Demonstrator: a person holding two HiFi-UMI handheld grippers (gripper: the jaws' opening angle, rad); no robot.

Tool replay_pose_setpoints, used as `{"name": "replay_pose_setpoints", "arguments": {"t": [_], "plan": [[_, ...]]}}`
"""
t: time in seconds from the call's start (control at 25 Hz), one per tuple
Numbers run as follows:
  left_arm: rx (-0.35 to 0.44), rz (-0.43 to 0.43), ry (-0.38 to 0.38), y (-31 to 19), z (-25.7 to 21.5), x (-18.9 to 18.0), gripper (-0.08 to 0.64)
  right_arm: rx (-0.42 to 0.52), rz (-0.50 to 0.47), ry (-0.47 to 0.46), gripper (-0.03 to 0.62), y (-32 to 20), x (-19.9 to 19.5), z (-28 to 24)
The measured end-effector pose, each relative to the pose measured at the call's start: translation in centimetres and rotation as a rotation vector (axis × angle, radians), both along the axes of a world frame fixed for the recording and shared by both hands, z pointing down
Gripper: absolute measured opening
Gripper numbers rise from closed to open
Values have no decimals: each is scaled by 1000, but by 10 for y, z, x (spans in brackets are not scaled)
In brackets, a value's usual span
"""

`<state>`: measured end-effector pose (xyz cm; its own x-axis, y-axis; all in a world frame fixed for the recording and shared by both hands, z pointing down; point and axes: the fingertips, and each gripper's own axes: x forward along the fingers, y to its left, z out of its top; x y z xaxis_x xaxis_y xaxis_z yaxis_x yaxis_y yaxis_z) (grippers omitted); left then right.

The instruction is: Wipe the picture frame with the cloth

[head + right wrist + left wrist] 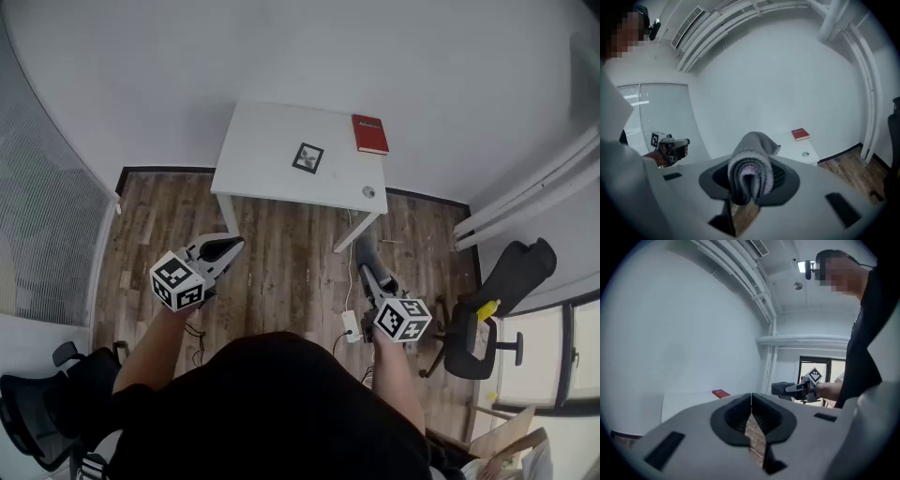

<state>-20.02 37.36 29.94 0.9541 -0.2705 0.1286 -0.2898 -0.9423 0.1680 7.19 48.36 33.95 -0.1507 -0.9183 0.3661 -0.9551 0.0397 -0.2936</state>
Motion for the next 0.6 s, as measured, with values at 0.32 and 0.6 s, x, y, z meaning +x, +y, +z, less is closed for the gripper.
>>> {"name": "replay_pose_setpoints", "arguments": {"t": [0.32, 0.6], "plan": [[7, -14, 11, -12, 0, -29, 11, 52, 4, 48, 107, -17, -16, -22], [17, -43, -30, -19, 3, -33, 11, 61, 47, 48, 107, -12, -13, -23]]}}
